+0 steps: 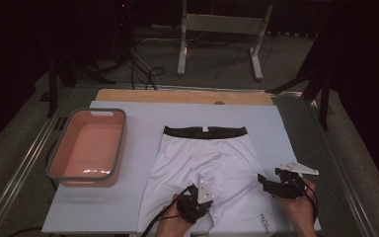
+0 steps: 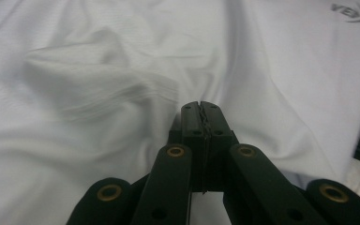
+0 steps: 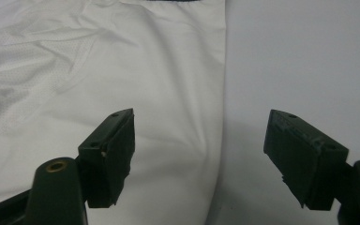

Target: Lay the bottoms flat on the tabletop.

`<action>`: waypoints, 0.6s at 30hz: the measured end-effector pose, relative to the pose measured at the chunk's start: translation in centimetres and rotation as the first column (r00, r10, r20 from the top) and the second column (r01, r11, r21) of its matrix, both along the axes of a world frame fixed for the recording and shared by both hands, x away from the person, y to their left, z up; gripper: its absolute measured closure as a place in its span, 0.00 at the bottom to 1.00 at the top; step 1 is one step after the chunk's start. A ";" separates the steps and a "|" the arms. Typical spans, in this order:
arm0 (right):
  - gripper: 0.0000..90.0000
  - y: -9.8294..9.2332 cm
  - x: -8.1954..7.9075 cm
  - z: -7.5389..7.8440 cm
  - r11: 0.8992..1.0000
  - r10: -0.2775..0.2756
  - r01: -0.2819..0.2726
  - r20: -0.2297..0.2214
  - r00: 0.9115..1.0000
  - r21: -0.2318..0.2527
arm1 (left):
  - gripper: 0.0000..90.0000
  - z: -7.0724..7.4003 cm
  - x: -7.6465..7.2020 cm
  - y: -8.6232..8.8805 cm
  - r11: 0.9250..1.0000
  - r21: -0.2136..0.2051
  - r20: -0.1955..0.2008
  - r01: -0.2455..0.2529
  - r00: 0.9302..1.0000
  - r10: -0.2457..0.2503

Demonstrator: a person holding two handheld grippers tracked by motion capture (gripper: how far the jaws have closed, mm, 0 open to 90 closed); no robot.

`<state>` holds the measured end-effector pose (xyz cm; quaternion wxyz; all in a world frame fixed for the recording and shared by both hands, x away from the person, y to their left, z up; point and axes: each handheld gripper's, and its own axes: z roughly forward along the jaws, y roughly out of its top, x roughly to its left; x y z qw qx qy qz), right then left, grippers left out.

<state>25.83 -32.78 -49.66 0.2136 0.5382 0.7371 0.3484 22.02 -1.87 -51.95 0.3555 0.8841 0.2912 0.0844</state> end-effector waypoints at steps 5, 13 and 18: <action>0.28 -0.2 0.1 -0.1 1.000 -0.009 0.009 -0.001 1.000 -0.006 | 1.00 0.4 0.8 0.9 0.998 -0.007 0.014 -0.059 0.998 0.060; 0.38 -0.5 0.6 -0.6 1.000 -0.024 0.024 -0.018 1.000 -0.013 | 1.00 0.8 0.5 1.5 0.998 -0.047 0.008 -0.052 0.999 0.053; 0.44 -0.2 1.4 -0.8 0.999 -0.030 0.029 -0.017 0.999 -0.022 | 0.77 1.0 0.1 1.1 0.994 -0.105 0.006 -0.009 1.000 0.010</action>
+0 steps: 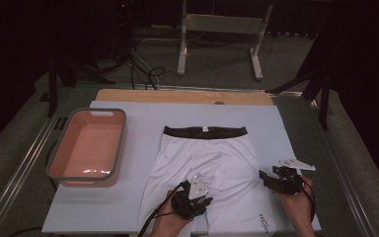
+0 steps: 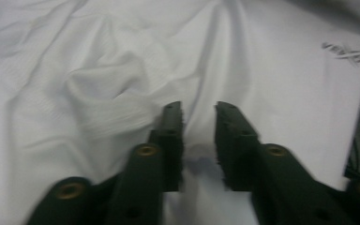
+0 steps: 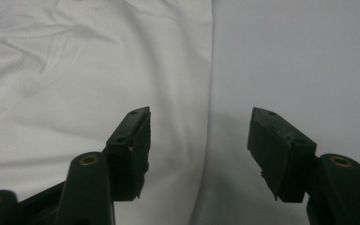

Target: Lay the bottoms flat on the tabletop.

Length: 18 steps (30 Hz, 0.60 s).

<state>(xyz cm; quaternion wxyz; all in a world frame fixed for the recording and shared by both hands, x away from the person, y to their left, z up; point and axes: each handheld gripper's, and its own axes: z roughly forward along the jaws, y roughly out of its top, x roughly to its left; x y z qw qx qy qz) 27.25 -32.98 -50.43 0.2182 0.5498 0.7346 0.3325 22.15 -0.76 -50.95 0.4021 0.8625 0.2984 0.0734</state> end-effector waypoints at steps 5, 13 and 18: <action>0.52 0.4 1.4 0.4 1.000 0.004 -0.004 0.004 1.000 -0.018 | 0.57 -0.7 0.1 -1.2 0.999 0.043 0.012 0.019 1.000 -0.019; 0.61 0.9 3.8 -0.5 0.999 -0.002 0.000 -0.036 0.999 -0.052 | 0.57 -1.4 0.3 -1.5 0.995 0.100 0.038 -0.013 0.999 0.010; 0.65 1.2 4.9 -1.4 0.997 -0.010 0.004 -0.071 0.997 -0.072 | 0.78 -1.4 0.5 -1.5 0.996 0.091 0.024 0.001 1.000 -0.003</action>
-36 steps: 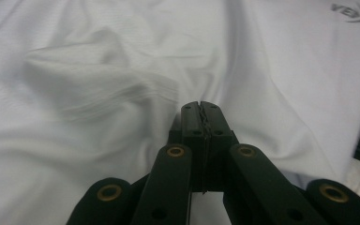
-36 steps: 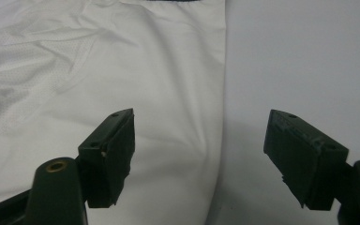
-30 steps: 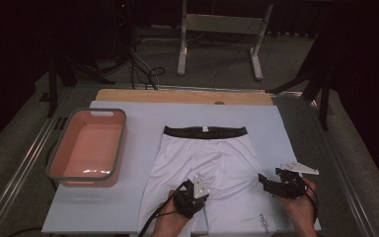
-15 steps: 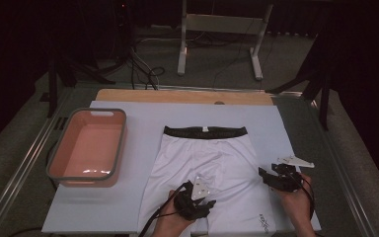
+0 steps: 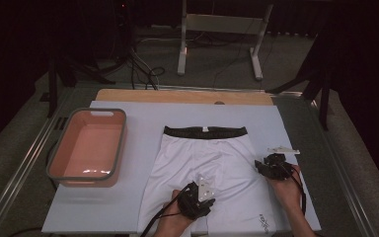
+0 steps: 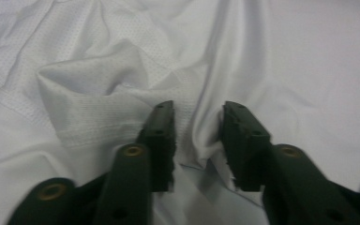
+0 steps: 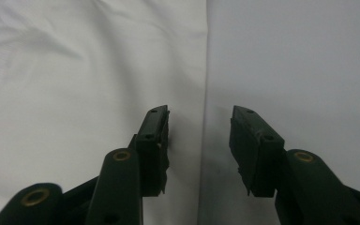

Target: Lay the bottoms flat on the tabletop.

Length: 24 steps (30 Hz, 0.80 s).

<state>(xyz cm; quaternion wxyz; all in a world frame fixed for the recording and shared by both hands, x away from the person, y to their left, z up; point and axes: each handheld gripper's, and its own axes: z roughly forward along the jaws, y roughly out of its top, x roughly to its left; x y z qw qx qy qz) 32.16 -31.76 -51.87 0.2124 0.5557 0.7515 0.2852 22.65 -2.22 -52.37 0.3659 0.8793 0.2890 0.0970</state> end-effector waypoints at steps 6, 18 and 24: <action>0.96 0.4 -0.1 0.0 1.000 0.022 -0.022 -0.028 0.999 0.018 | 0.97 0.0 0.1 0.0 0.999 -0.037 -0.041 -0.012 0.999 0.010; 1.00 -0.7 -0.9 0.6 0.999 0.022 -0.022 0.006 1.000 -0.036 | 0.98 -0.3 -0.3 -2.0 0.993 -0.118 -0.097 0.007 0.995 -0.019; 1.00 -2.1 -1.1 0.8 0.999 -0.008 0.008 0.010 1.000 -0.035 | 0.98 -0.2 -0.3 -3.4 0.991 -0.134 -0.094 0.024 0.995 -0.037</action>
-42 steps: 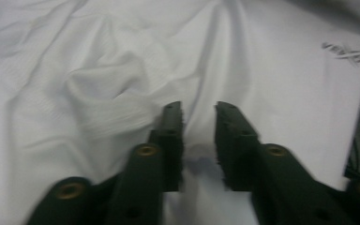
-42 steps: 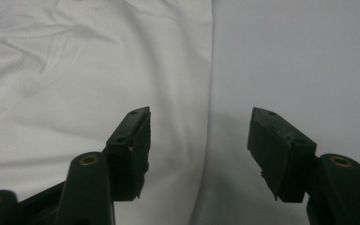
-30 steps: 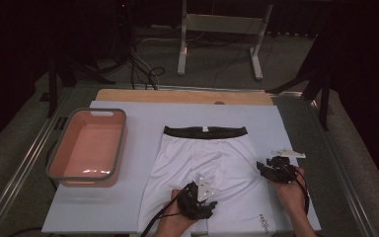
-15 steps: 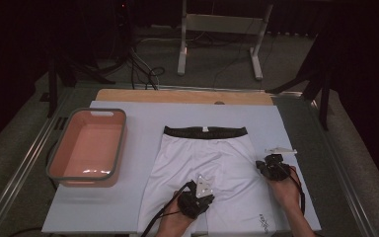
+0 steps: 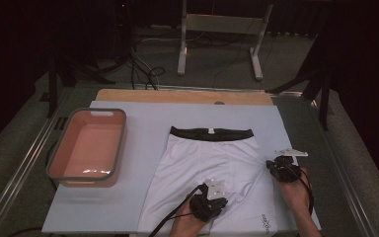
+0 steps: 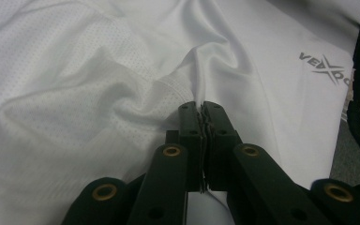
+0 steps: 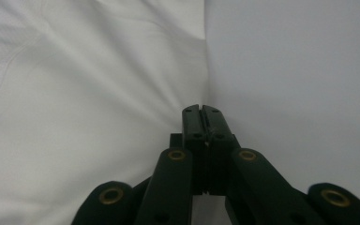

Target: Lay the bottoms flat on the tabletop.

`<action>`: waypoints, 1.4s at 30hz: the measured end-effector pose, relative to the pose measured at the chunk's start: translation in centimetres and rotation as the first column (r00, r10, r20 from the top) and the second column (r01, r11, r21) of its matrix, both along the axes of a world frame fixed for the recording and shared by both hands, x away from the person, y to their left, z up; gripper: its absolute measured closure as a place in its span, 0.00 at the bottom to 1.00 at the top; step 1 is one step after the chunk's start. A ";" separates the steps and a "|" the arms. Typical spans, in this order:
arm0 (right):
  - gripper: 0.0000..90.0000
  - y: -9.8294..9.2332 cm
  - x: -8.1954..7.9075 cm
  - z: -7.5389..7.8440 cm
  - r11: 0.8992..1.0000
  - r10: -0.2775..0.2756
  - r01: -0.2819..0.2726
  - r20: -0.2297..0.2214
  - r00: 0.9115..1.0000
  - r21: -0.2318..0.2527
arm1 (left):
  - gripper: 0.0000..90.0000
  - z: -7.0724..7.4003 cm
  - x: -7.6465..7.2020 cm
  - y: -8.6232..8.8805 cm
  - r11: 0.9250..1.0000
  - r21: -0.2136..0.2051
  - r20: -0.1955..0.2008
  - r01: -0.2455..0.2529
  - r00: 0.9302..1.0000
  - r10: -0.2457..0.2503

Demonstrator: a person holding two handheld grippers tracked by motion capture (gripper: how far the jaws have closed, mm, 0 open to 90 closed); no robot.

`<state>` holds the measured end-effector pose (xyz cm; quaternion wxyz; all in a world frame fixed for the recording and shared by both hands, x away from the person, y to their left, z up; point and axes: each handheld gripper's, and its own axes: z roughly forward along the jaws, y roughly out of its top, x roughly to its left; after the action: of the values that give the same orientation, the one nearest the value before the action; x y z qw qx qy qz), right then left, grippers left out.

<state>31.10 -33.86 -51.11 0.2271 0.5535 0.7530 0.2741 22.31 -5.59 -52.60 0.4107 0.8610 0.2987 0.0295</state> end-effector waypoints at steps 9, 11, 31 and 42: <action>0.78 -1.3 -0.4 0.1 0.998 -0.036 0.035 0.010 0.999 0.054 | 0.78 1.7 -0.3 1.1 0.998 -0.058 0.047 0.012 0.999 -0.009; 0.68 -1.5 -0.8 0.4 0.995 -0.032 0.031 0.004 0.999 0.091 | 0.68 2.4 -0.5 1.9 0.999 -0.051 0.075 -0.004 0.997 0.008; 0.54 -1.9 -6.5 0.2 0.996 0.002 0.003 -0.051 0.999 0.091 | 0.56 1.0 -2.1 6.1 0.994 0.068 0.060 -0.082 0.995 0.078; 0.63 -1.2 -7.8 0.0 0.997 0.028 -0.022 -0.089 0.996 0.070 | 0.70 0.3 -2.3 5.5 0.988 0.128 0.087 -0.085 0.993 0.075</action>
<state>23.30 -35.05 -51.14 0.1704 0.5631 0.7596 0.2774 20.00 -0.06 -52.31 0.3634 0.8716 0.3133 0.1008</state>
